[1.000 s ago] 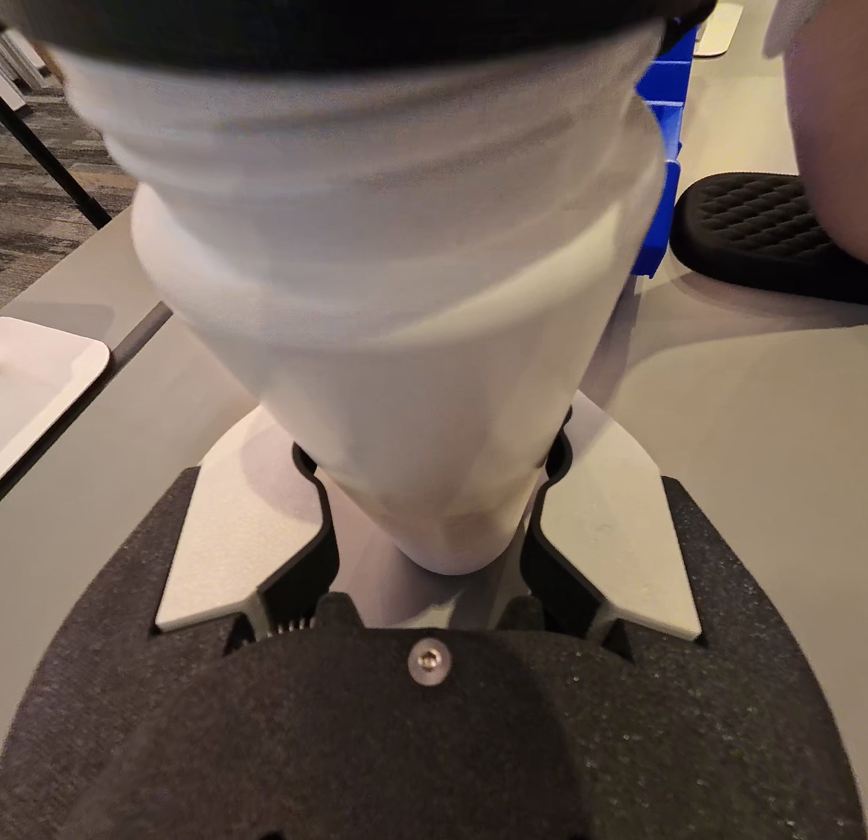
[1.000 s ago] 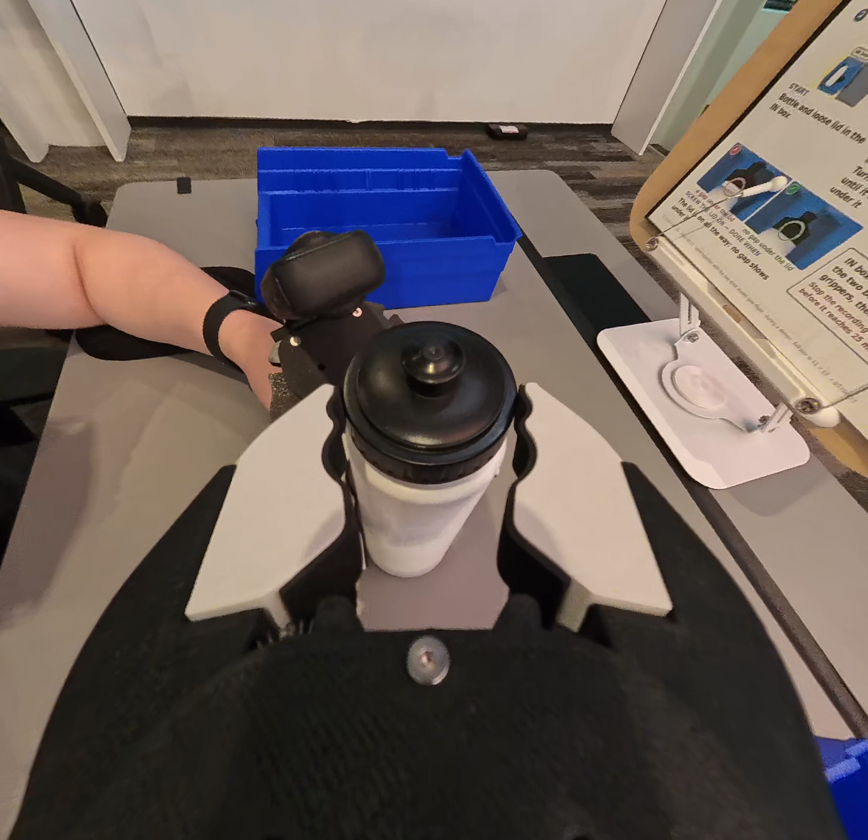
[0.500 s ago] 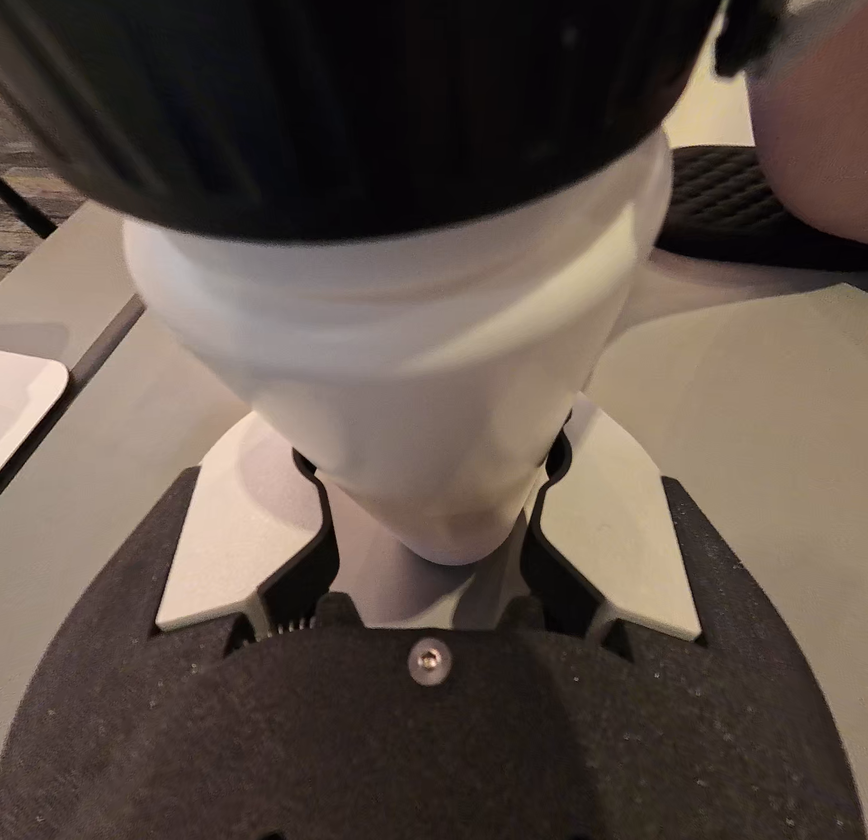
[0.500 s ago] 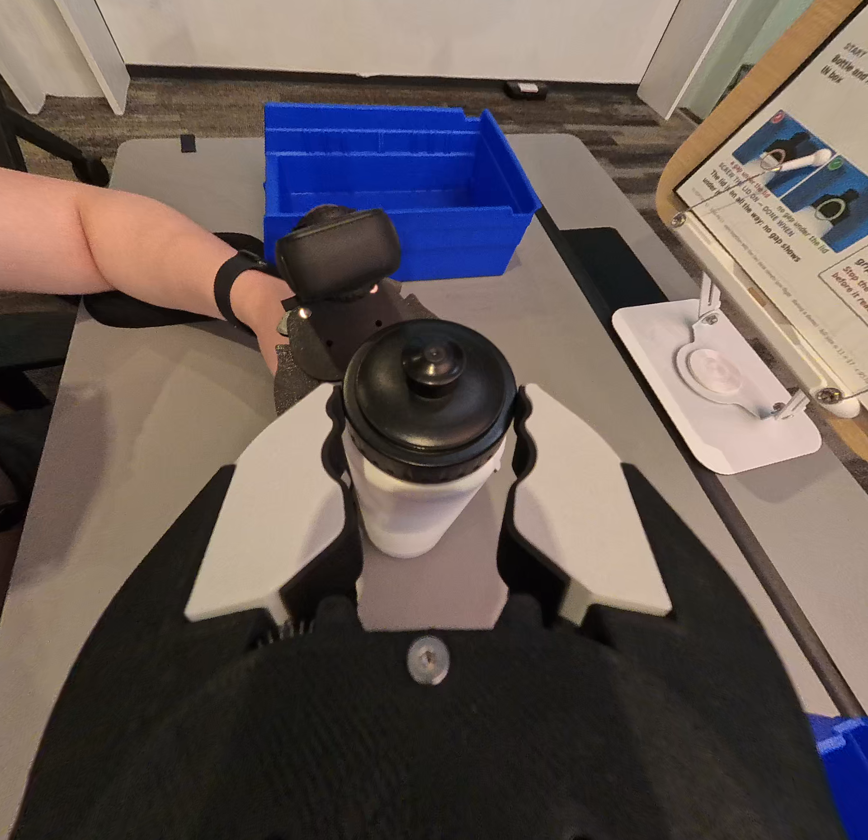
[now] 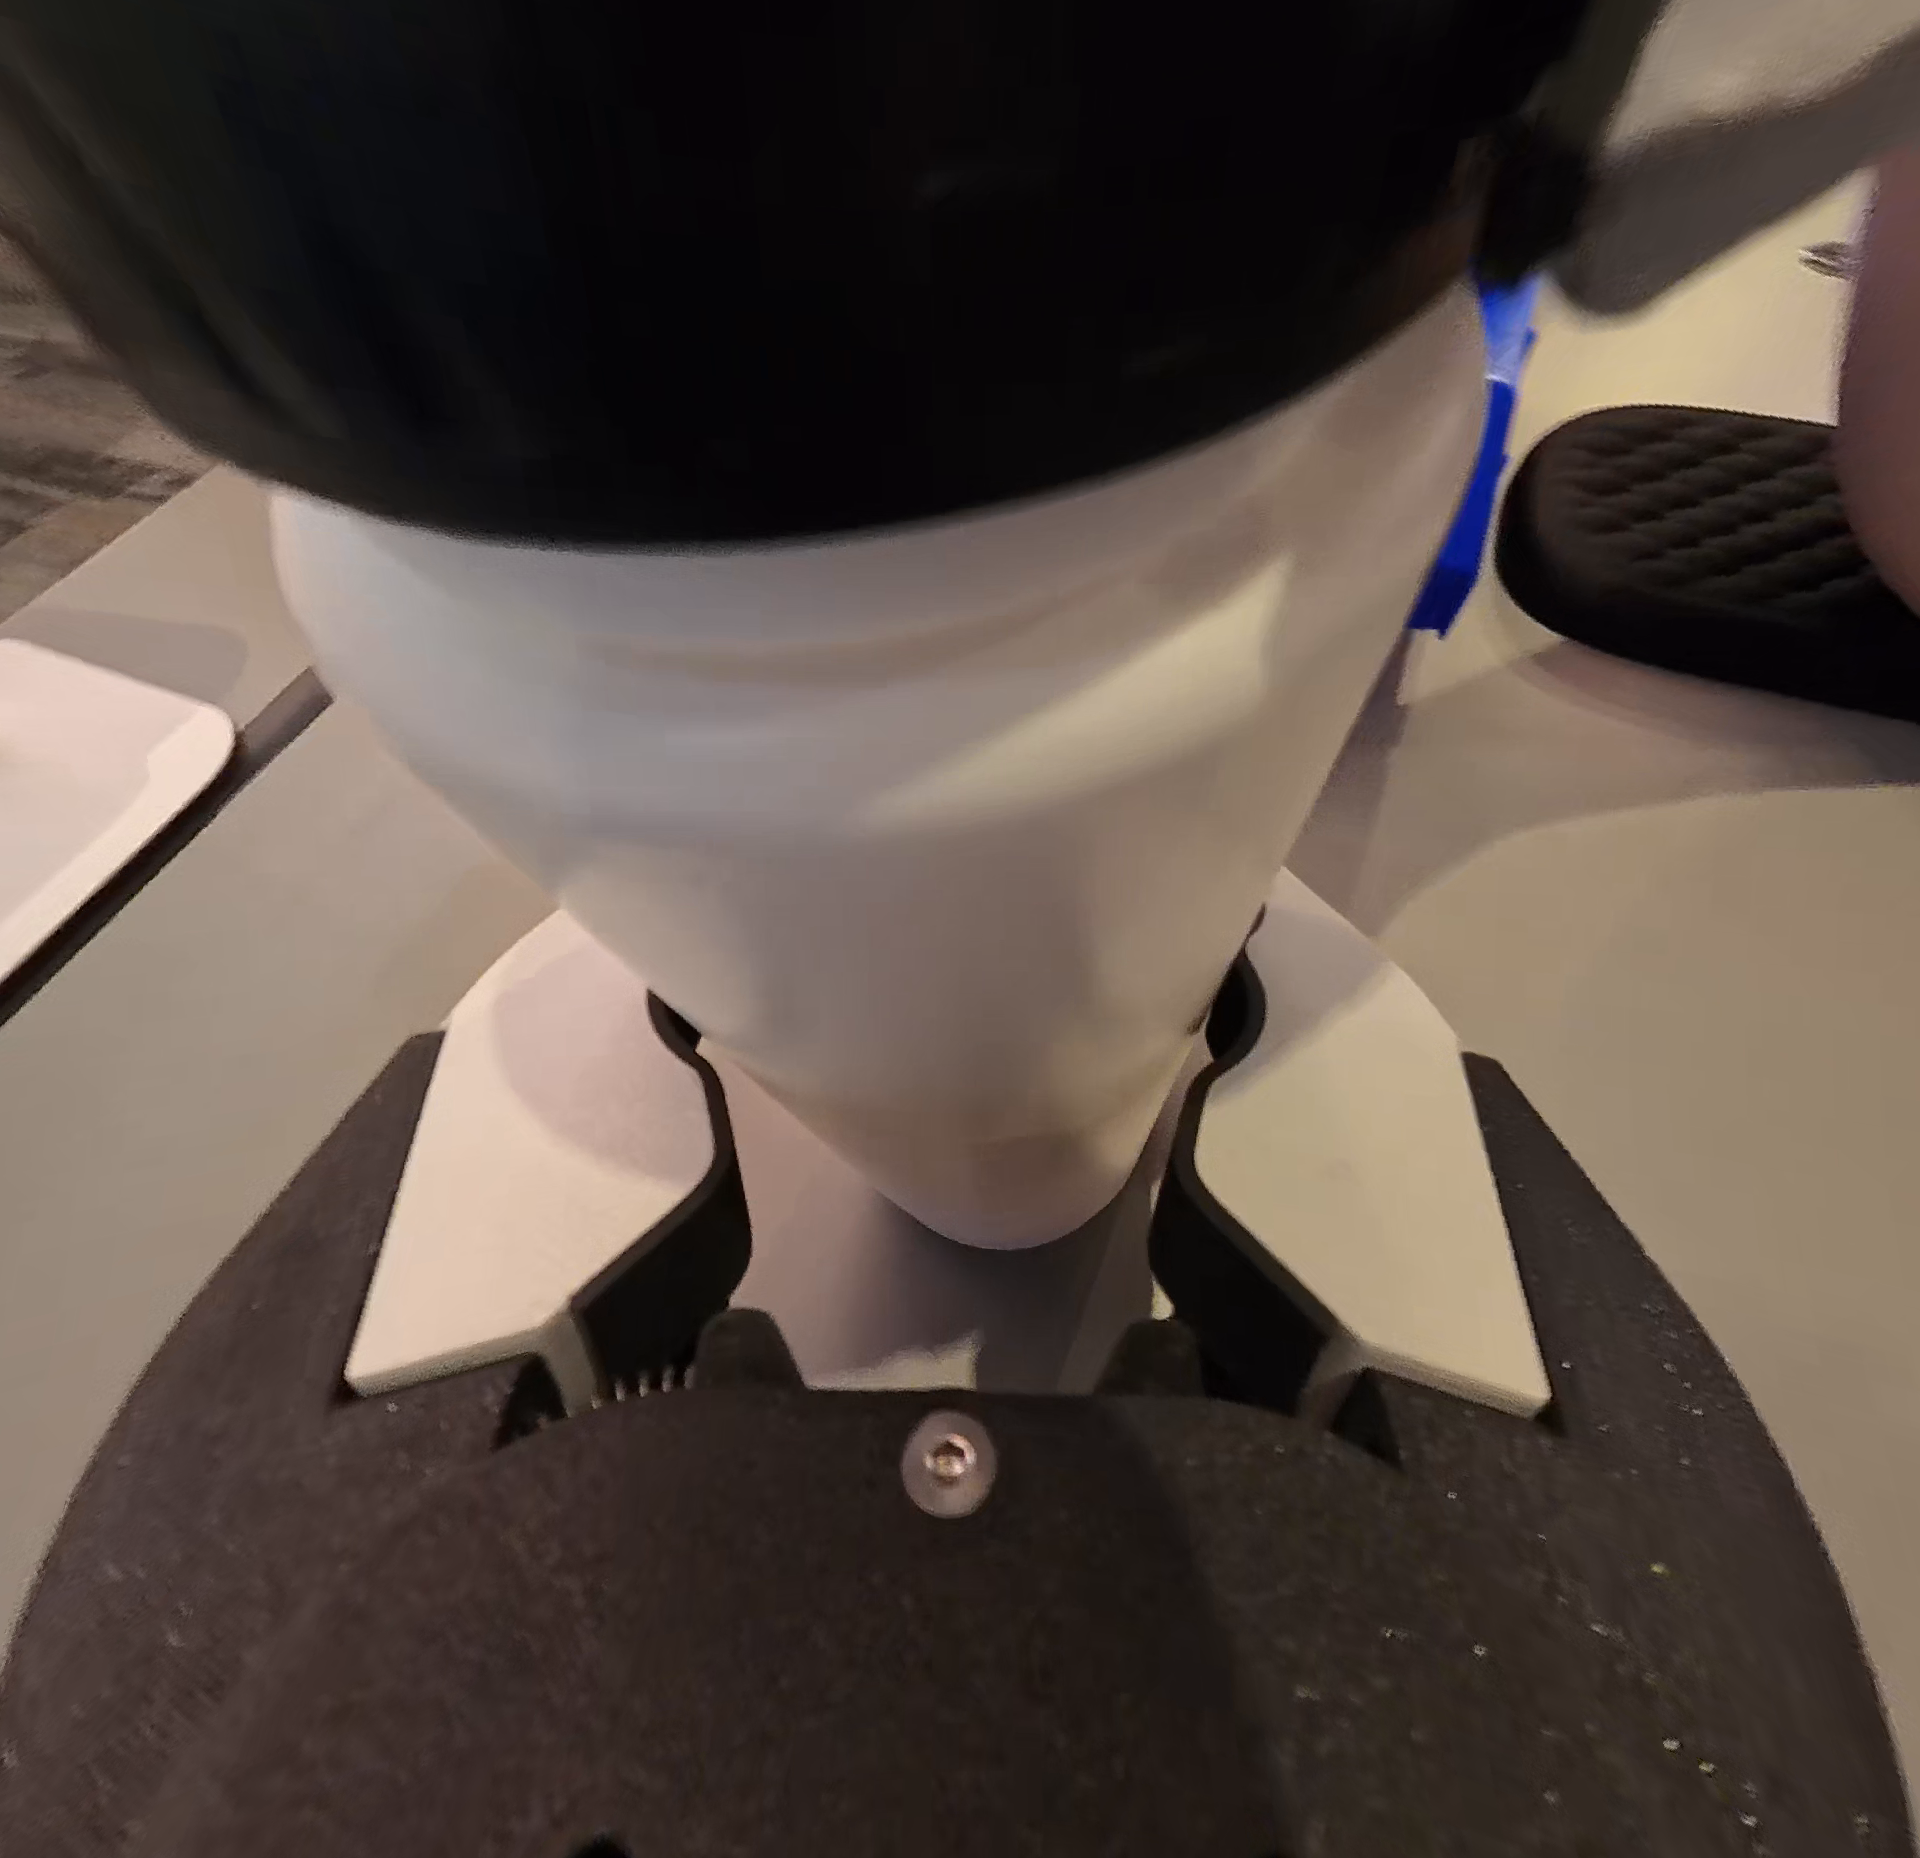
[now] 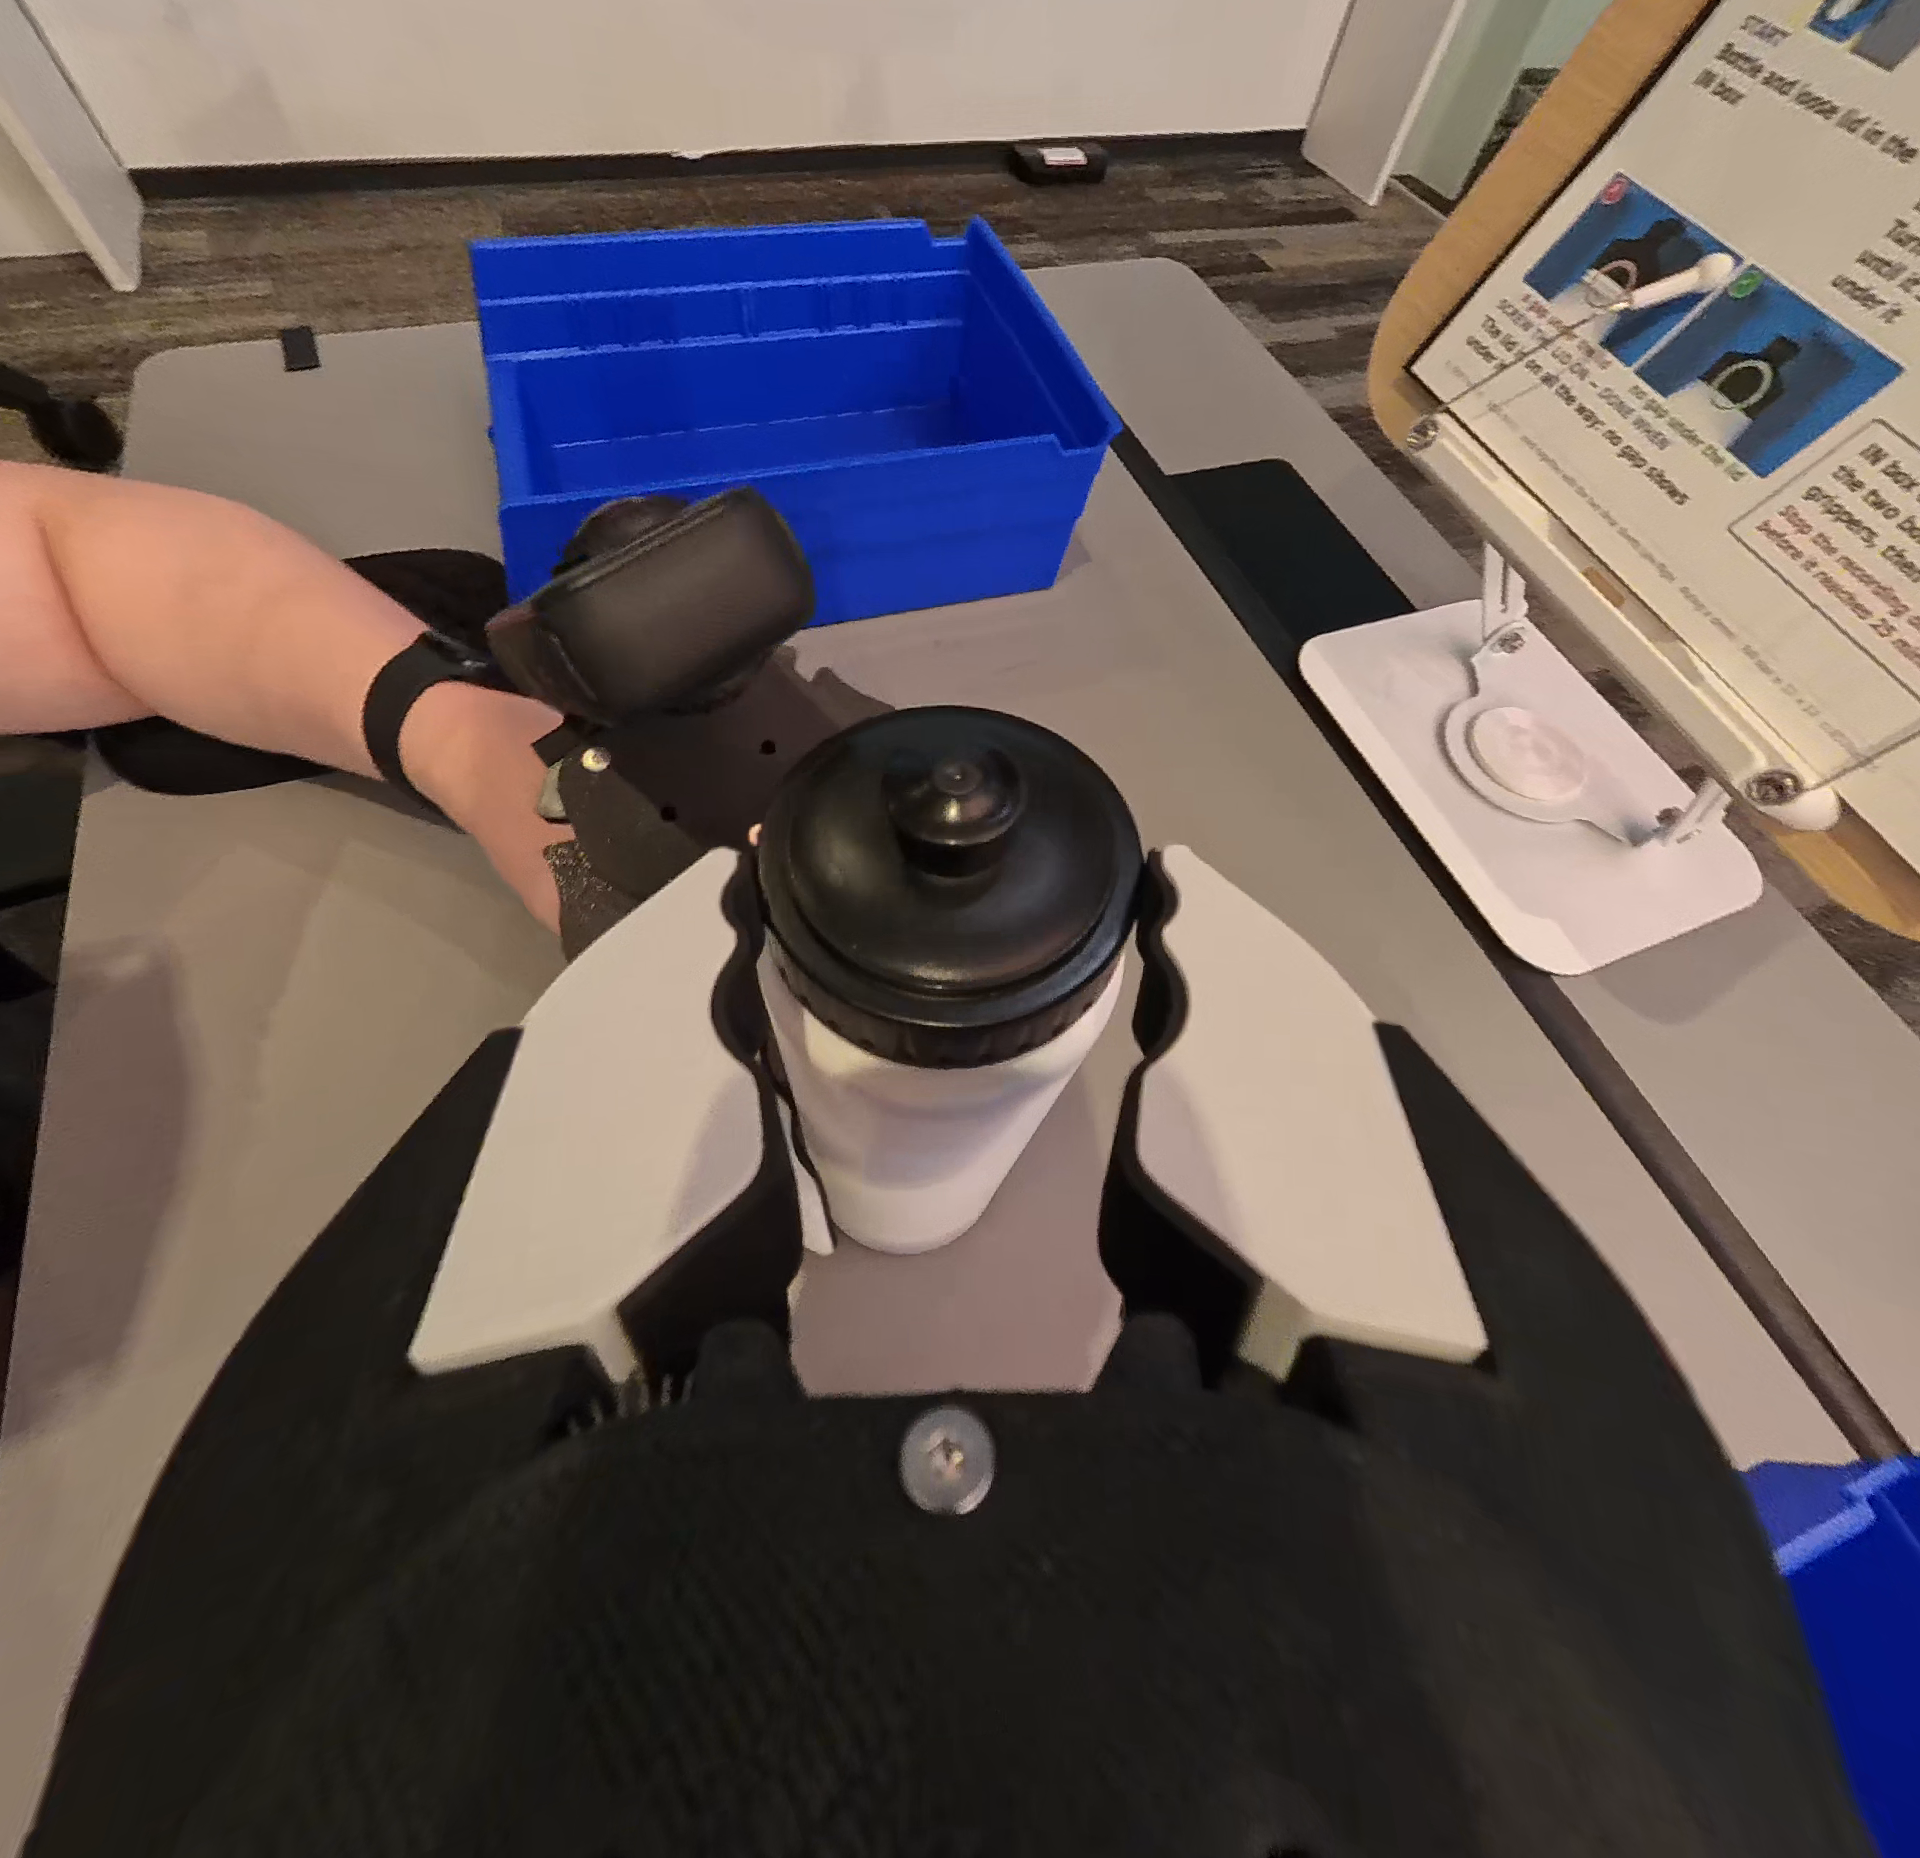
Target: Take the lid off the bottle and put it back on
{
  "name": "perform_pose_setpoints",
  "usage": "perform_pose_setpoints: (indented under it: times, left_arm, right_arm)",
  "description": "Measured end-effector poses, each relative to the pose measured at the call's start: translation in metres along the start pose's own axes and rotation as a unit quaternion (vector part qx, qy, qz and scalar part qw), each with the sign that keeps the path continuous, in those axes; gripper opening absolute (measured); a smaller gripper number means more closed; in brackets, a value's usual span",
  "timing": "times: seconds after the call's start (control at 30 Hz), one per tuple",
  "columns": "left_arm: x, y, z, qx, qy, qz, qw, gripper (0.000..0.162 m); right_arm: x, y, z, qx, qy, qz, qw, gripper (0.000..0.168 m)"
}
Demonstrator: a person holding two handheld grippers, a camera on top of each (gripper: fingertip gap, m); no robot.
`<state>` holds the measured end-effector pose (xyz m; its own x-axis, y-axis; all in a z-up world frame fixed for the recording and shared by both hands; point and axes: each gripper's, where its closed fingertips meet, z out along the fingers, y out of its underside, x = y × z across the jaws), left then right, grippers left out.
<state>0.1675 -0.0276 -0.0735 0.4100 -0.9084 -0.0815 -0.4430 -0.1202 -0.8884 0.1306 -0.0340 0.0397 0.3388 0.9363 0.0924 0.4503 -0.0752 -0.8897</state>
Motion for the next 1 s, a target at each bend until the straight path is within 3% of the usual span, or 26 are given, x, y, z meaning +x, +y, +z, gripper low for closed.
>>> perform_pose_setpoints:
  times: [0.23,0.57,0.7,0.77,0.8,0.87,0.93,1.0]
  left_arm:
    - [-0.002,0.001,0.000,-0.002,0.001,0.002,1.000,0.097]
    - [0.008,0.002,-0.009,0.012,0.113,0.033,0.993,0.085]
    - [0.008,0.000,-0.008,0.017,0.102,0.035,0.994,0.086]
    - [0.007,-0.005,-0.004,0.036,0.076,0.040,0.996,0.112]
    - [0.008,-0.009,-0.002,0.047,0.067,0.043,0.996,0.116]
    - [0.011,-0.019,0.000,0.074,0.057,0.034,0.995,0.116]
    - [0.009,-0.025,0.002,0.085,0.047,0.020,0.995,0.100]
    - [0.008,-0.026,0.003,0.088,0.045,0.008,0.995,0.100]
  right_arm:
    - [0.002,0.000,0.000,0.001,0.010,-0.018,1.000,0.071]
    - [-0.002,0.005,-0.008,0.032,-0.078,-0.045,0.995,0.069]
    - [-0.002,0.006,-0.010,0.038,-0.090,-0.047,0.994,0.069]
    - [-0.002,0.006,-0.009,0.038,-0.089,-0.049,0.994,0.069]
    - [-0.002,0.006,-0.009,0.037,-0.088,-0.049,0.994,0.069]
    - [-0.003,0.007,-0.009,0.029,-0.088,-0.048,0.995,0.070]
    - [-0.003,0.005,-0.010,0.023,-0.084,-0.034,0.996,0.076]
    - [-0.001,-0.001,-0.011,0.029,-0.067,-0.015,0.997,0.076]
